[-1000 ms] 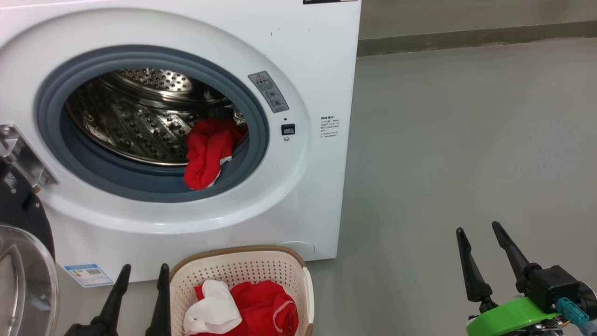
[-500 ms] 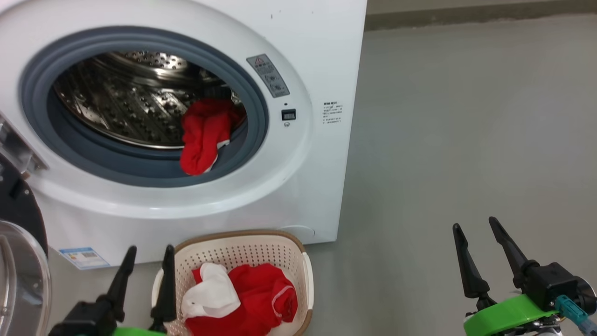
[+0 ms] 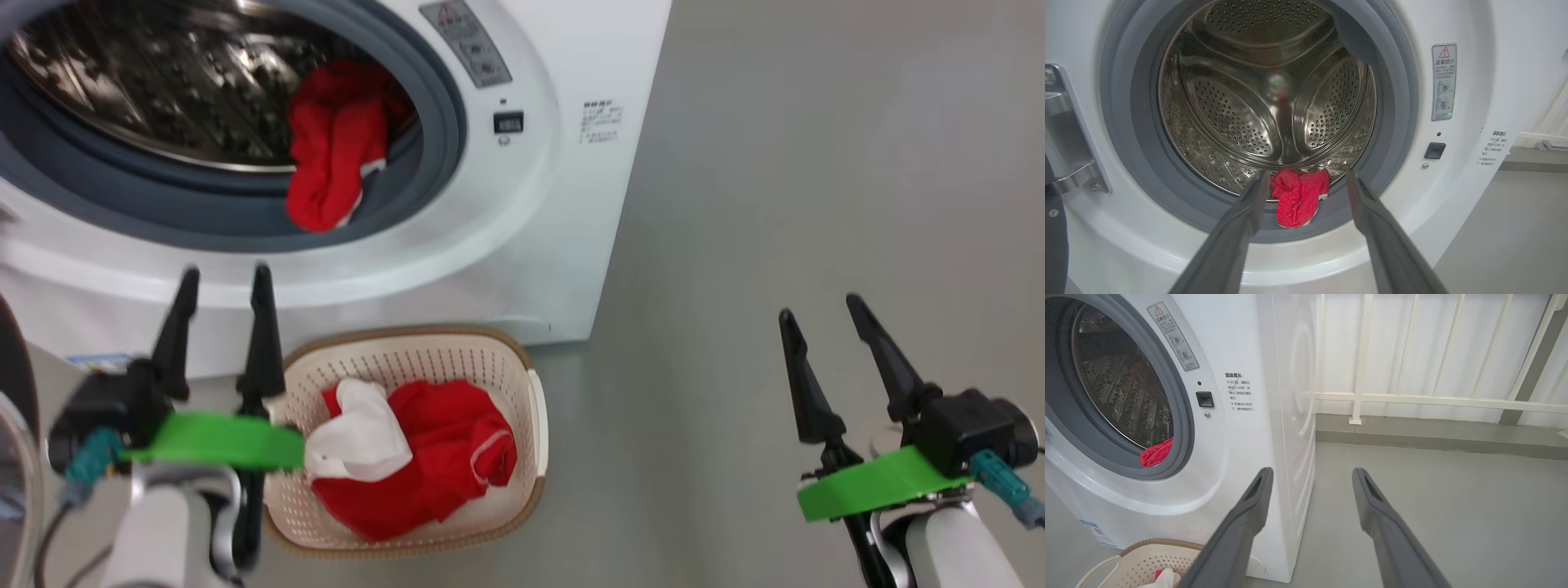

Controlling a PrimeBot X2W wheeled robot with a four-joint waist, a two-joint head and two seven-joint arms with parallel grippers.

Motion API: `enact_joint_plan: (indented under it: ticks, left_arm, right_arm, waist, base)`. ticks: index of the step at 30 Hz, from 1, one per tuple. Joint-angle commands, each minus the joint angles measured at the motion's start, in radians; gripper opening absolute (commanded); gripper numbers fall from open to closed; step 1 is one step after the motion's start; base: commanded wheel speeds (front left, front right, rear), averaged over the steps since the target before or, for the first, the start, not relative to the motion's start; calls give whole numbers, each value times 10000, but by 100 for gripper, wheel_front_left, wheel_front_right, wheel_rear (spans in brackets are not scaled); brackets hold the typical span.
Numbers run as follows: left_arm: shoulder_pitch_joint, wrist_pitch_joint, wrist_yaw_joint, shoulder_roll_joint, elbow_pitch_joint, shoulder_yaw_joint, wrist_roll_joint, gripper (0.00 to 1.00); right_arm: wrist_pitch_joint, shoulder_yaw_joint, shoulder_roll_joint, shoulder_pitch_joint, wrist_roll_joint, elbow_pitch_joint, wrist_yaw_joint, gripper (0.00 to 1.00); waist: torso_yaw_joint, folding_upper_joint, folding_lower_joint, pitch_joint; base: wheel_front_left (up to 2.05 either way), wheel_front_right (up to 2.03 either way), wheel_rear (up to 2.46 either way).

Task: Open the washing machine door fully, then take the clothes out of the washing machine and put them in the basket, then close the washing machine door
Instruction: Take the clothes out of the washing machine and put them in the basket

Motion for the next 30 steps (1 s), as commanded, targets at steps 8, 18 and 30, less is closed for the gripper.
enact_joint_plan:
  ticks: [8, 18, 30]
  left_arm:
    - [-2403, -91, 32, 273, 1045, 483, -185, 100]
    - [-4772, -91, -235, 528, 2549, 602, -244, 100]
    - [-7481, 927, -512, 990, 5192, 365, -1589, 100]
  right_arm:
    - [-63, 375, -76, -929, -27, -620, 46, 100]
    - [-63, 483, -76, -1458, 16, -736, 46, 100]
    - [-63, 1043, -185, -1753, -161, -564, 46, 100]
  waist:
    - [-140, -1, 0, 1767]
    - [-378, -1, 0, 2885]
    - [-731, -1, 0, 3616]
  base:
    - [0, 0, 0]
    - [0, 0, 0]
    - [0, 0, 0]
